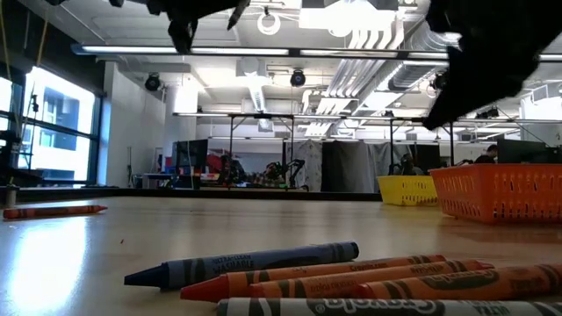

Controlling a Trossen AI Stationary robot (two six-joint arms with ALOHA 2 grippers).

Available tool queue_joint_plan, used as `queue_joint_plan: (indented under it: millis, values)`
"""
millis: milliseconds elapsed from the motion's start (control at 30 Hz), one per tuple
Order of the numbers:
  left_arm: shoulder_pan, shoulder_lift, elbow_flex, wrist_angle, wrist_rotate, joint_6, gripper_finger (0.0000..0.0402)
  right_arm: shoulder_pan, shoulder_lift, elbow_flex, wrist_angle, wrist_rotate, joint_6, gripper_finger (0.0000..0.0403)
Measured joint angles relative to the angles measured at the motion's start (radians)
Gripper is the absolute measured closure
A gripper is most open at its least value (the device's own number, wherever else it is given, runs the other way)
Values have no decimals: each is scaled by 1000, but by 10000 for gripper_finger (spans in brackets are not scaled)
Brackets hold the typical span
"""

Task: Sort crayons
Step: Put the gray crayon into the red bin

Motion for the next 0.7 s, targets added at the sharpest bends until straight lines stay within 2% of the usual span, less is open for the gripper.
queue_joint_plan:
  millis: [200, 367, 500, 600, 700]
  values:
    - [-25, 71, 0, 193, -41, 98, 401, 0, 0, -21, 409, 121, -322, 352]
    - [-31, 140, 0, 318, -45, 120, 401, 0, 0, -21, 716, 64, -574, 352]
    - [-36, 203, 0, 430, -45, 138, 401, 5, -1, -21, 823, 43, -685, 352]
    - [-40, 246, 6, 511, -38, 179, 401, 4, 0, -21, 833, 45, -701, 352]
    - [-49, 274, 32, 514, -33, 233, 401, 3, 23, -21, 843, 58, -695, 352]
